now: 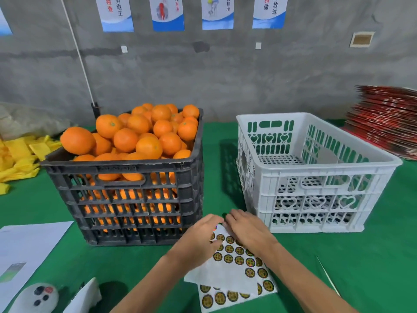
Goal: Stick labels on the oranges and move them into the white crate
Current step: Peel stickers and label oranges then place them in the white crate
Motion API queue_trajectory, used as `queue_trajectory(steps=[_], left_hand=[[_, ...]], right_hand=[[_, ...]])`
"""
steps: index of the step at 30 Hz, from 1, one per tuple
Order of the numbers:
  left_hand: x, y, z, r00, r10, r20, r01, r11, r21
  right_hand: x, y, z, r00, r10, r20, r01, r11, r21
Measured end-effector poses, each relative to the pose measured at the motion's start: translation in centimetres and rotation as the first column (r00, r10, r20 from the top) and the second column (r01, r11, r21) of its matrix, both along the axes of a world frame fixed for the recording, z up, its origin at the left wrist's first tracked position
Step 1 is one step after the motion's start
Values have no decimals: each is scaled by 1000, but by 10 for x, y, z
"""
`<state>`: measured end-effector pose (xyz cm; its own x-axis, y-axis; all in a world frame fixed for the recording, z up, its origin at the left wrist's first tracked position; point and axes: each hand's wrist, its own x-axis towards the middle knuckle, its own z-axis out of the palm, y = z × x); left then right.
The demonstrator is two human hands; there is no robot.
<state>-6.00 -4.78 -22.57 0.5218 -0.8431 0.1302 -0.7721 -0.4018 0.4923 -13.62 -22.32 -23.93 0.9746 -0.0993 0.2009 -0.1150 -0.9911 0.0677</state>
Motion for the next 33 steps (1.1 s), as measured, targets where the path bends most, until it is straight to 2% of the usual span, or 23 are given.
queue_trajectory(steps=[5, 10, 17, 20, 22, 29, 33], left_hand=[[-1, 4, -25, 997, 1, 75, -6, 998, 65], [-11, 4, -39, 989, 24, 146, -32, 998, 53], [-18, 11, -44, 999, -14, 43, 17, 997, -75], [-19, 14, -43, 999, -7, -50, 1, 993, -116], [-19, 17, -43, 994, 17, -108, -30, 992, -122], [-23, 20, -38, 988, 47, -146, -65, 990, -123], [-22, 19, -38, 986, 41, -159, -63, 989, -134]], right_hand=[[-19, -3, 5, 994, 65, 83, -82, 972, 220], [-49, -7, -9, 990, 144, -6, -129, 905, 405], [-51, -5, -20, 985, 126, 114, -163, 889, 428], [-50, -4, -20, 983, 119, 140, -170, 877, 449], [-50, -4, -19, 982, 124, 145, -178, 869, 462], [-47, -3, -20, 979, 147, 143, -199, 849, 489], [-41, -3, -22, 979, 58, 196, -170, 763, 623]])
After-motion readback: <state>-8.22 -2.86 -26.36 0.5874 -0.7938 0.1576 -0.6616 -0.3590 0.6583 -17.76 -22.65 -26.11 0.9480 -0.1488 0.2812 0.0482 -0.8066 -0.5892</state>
